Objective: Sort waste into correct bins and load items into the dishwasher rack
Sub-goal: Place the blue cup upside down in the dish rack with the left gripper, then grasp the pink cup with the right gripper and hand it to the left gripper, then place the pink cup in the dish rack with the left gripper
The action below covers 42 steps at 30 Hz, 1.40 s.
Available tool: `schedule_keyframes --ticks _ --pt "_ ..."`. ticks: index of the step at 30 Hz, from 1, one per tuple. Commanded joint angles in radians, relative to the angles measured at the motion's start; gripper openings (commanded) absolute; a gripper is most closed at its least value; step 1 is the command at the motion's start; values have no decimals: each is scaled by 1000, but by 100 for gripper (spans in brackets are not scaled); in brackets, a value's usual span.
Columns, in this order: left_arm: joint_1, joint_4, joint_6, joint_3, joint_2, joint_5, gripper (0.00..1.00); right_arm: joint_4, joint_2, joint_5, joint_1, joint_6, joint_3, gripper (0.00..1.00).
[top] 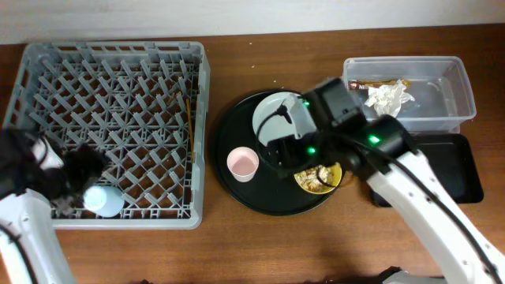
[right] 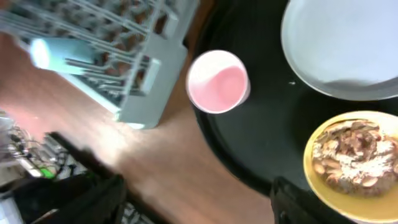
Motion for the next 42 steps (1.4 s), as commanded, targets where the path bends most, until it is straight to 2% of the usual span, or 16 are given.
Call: schedule_keyframes --ticks 1,4,6,7,8,14,19,22,28,30,34,35,36,37,40,42 --pt "-148 -88 171 228 -56 59 95 120 179 23 31 41 -97 66" --pt "-304 -108 173 236 -60 166 99 291 412 43 31 64 -97 52" --pt "-335 -109 192 236 -42 297 99 311 452 45 31 63 -97 33" --pt "-345 -107 217 236 -27 401 99 315 453 45 31 63 -97 9" --pt "-344 -107 217 236 -13 459 99 296 433 40 27 63 -91 4" --pt "-362 -110 270 236 50 898 99 142 -65 -587 -154 -299 23 4" --pt "-533 -56 288 236 50 1225 95 188 -97 -799 -153 -394 23 4" --pt "-640 -60 287 236 50 1225 94 287 -89 -828 -153 -389 23 4" --pt "-692 -65 287 236 50 1225 73 434 -84 -768 -154 -284 23 4" --pt "-692 -65 287 236 50 1225 81 434 -84 -688 -154 -232 23 4" --pt "-692 -60 287 236 50 1213 56 426 -84 -689 -153 -232 23 5" --pt "-692 -61 284 236 50 1166 56 426 -84 -689 -154 -232 23 13" --pt "-689 -61 276 236 50 1089 56 426 -85 -688 -159 -231 24 54" --pt "-668 -64 275 236 50 945 56 426 -97 -683 -204 -210 28 64" --pt "-528 -117 238 237 49 699 55 327 -142 -609 -368 -83 28 76" --pt "-328 -206 173 237 49 338 55 77 -140 -428 -374 -75 27 76"
